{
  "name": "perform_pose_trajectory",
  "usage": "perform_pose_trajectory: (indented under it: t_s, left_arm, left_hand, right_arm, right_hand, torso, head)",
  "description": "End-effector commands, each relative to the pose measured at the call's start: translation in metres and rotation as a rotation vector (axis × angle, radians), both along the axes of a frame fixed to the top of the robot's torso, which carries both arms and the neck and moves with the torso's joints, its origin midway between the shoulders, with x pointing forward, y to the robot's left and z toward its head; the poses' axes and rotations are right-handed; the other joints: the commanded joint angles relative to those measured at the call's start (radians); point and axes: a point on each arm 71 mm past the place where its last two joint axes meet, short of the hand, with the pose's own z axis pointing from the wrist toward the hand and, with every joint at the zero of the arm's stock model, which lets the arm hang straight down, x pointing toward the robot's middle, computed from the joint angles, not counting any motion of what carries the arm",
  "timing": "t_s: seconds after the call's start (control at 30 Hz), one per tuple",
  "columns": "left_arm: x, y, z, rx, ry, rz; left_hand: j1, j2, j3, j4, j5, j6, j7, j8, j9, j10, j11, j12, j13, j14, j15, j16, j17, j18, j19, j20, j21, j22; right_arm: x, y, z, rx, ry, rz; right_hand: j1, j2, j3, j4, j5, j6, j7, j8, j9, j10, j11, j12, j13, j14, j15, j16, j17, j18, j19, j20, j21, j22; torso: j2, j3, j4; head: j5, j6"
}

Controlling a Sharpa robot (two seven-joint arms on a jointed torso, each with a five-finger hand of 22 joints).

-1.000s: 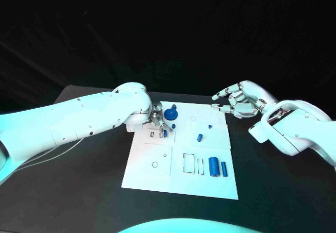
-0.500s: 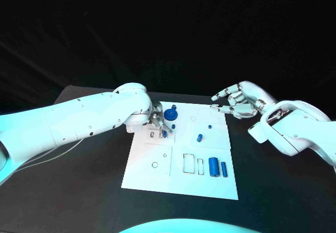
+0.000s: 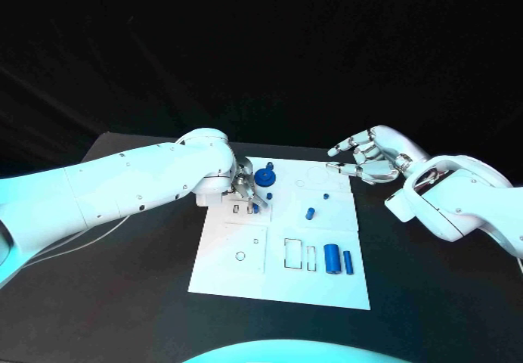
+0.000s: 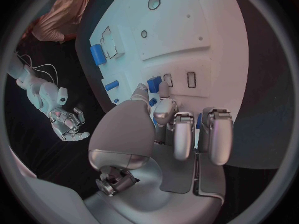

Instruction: Assemble the parts on the task board

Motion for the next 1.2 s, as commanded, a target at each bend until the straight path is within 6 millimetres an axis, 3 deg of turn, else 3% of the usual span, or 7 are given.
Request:
perform_pose_trajectory:
  t_s: [0.03,0.17,0.43,0.73,0.97,1.1,1.2]
  left_arm:
    - [-0.001,-0.001,-0.001,0.017,0.022,0.001]
    - [-0.001,0.0,-0.001,0.014,0.025,0.003]
    - [-0.001,-0.001,-0.001,0.006,0.029,0.007]
    - [-0.001,0.0,-0.002,-0.011,0.037,0.017]
    - [-0.003,0.005,-0.002,-0.056,0.057,0.048]
    - [-0.005,0.01,-0.001,-0.085,0.063,0.074]
    - [-0.007,0.016,0.0,-0.117,0.065,0.104]
  left_hand:
    - [0.013,0.001,0.003,-0.001,-0.003,-0.009,0.0,0.006,0.003,0.004,-0.001,0.006,0.001,0.105,-0.007,0.005,0.263,-0.015,0.106,-0.009,0.006,0.263]
    - [0.025,0.014,0.009,-0.002,-0.002,-0.012,0.0,0.008,0.01,0.004,-0.001,0.007,0.002,0.105,-0.007,0.005,0.263,-0.015,0.106,-0.009,0.006,0.263]
    - [0.126,0.058,0.076,-0.022,0.002,-0.027,-0.007,0.009,0.03,0.0,-0.007,0.001,0.002,0.105,-0.012,0.005,0.263,-0.015,0.106,-0.012,0.006,0.263]
    - [0.185,0.047,0.154,-0.02,0.005,-0.037,-0.009,0.005,0.045,-0.002,-0.01,-0.005,0.002,0.105,-0.015,0.005,0.263,-0.015,0.106,-0.016,0.006,0.263]
    - [0.226,0.005,0.264,-0.014,0.014,-0.043,-0.01,-0.001,0.055,-0.005,-0.012,-0.014,-0.001,0.105,-0.018,0.005,0.263,-0.015,0.106,-0.019,0.006,0.263]
    - [0.224,-0.048,0.376,-0.004,0.022,-0.044,-0.009,-0.001,0.066,-0.002,-0.011,-0.02,-0.003,0.105,-0.016,0.005,0.263,-0.015,0.106,-0.02,0.006,0.263]
    - [0.194,-0.106,0.496,-0.007,0.029,-0.044,-0.009,0.003,0.083,0.002,-0.012,-0.023,-0.004,0.105,-0.013,0.005,0.263,-0.015,0.106,-0.019,0.006,0.263]
  right_arm:
    - [-0.001,0.001,-0.001,-0.008,0.008,0.014]
    - [-0.001,0.002,-0.001,-0.008,0.008,0.015]
    - [-0.001,0.002,-0.002,-0.009,0.01,0.016]
    - [-0.001,0.002,-0.002,-0.01,0.013,0.017]
    - [-0.001,0.002,-0.002,-0.011,0.013,0.017]
    - [0.0,0.002,-0.003,-0.011,0.014,0.017]
    - [0.0,0.001,-0.003,-0.011,0.014,0.017]
  right_hand:
    - [-0.01,0.002,-0.004,0.002,0.002,-0.003,-0.003,0.004,0.002,-0.004,0.0,0.0,0.042,0.047,-0.005,-0.002,0.033,0.018,0.001,0.0,-0.005,-0.001]
    - [-0.01,0.002,-0.004,0.002,0.002,-0.003,-0.003,0.004,0.002,-0.004,0.0,0.0,0.042,0.047,-0.005,-0.002,0.033,0.018,0.001,0.0,-0.005,-0.001]
    - [-0.009,0.004,-0.004,0.002,0.005,-0.002,-0.003,0.006,0.002,-0.005,0.0,-0.001,0.042,0.047,-0.005,-0.003,0.032,0.018,0.0,0.0,-0.008,-0.003]
    - [-0.007,0.005,-0.003,0.001,0.007,-0.002,-0.003,0.006,0.002,-0.004,-0.001,0.0,0.042,0.047,-0.005,-0.003,0.032,0.018,0.0,0.0,-0.01,-0.004]
    - [-0.006,0.006,-0.003,0.001,0.009,-0.002,-0.003,0.007,0.002,-0.004,-0.001,0.0,0.042,0.047,-0.005,-0.003,0.032,0.018,0.0,0.0,-0.01,-0.004]
    - [-0.006,0.006,-0.003,0.001,0.009,-0.002,-0.003,0.007,0.002,-0.004,-0.001,0.0,0.042,0.047,-0.005,-0.003,0.032,0.018,0.0,0.0,-0.01,-0.004]
    - [-0.006,0.006,-0.003,0.001,0.009,-0.002,-0.003,0.007,0.002,-0.004,-0.001,0.0,0.042,0.047,-0.005,-0.003,0.032,0.018,0.0,0.0,-0.01,-0.004]
  torso:
    - [-0.001,0.0005,0.0003]
    - [0.0,0.0007,0.0006]
    - [0.0,0.0008,0.0005]
    - [-0.001,0.0011,0.0005]
    - [-0.001,0.0013,0.001]
    - [-0.001,0.0019,0.0022]
    - [-0.001,0.0017,0.002]
  head:
    - [0.0,-0.001]
    - [-0.001,-0.001]
    - [0.0,-0.003]
    - [0.001,-0.003]
    - [0.002,0.0]
    - [0.003,0.0]
    - [0.005,0.002]
